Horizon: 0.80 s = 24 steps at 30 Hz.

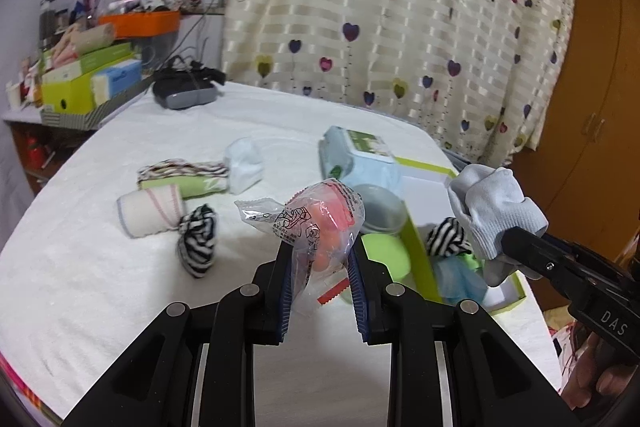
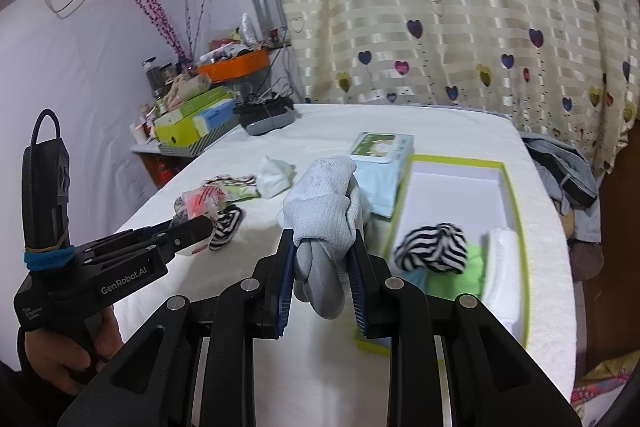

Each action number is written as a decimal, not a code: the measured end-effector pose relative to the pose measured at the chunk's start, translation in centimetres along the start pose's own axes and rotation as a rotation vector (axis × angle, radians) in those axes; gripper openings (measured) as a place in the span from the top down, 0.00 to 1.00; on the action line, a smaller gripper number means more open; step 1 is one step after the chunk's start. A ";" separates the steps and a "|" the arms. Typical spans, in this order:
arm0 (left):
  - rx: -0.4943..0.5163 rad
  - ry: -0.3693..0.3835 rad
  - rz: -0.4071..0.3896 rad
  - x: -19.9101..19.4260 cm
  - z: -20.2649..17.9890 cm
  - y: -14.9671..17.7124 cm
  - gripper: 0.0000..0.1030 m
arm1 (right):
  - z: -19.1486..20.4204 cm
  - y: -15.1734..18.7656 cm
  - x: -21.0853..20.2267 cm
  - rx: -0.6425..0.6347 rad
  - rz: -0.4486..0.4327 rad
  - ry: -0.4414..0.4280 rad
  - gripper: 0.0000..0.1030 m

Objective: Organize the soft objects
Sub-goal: 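Carry the bagged toy and grey sock with both grippers over the white box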

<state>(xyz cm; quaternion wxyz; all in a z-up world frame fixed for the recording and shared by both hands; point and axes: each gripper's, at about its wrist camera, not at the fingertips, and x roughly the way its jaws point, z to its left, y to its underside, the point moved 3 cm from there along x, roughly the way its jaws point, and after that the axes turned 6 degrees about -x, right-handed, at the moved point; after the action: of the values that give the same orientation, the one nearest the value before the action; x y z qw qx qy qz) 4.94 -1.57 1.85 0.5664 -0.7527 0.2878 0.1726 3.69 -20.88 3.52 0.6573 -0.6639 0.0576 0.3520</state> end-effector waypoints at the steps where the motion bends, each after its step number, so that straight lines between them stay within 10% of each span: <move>1: 0.006 0.006 0.001 0.1 -0.4 0.0 0.77 | -0.4 0.1 -0.2 0.008 -0.003 0.008 0.75; 24: 0.088 0.160 0.046 2.6 -7.5 0.4 0.77 | -7.5 1.4 -2.7 0.111 0.010 0.149 0.75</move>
<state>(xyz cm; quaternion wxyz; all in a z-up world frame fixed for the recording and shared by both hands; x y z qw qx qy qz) 6.19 -9.40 2.27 0.5699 -0.7318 0.3566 0.1119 3.89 -28.90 3.00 0.6852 -0.6506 0.1290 0.3011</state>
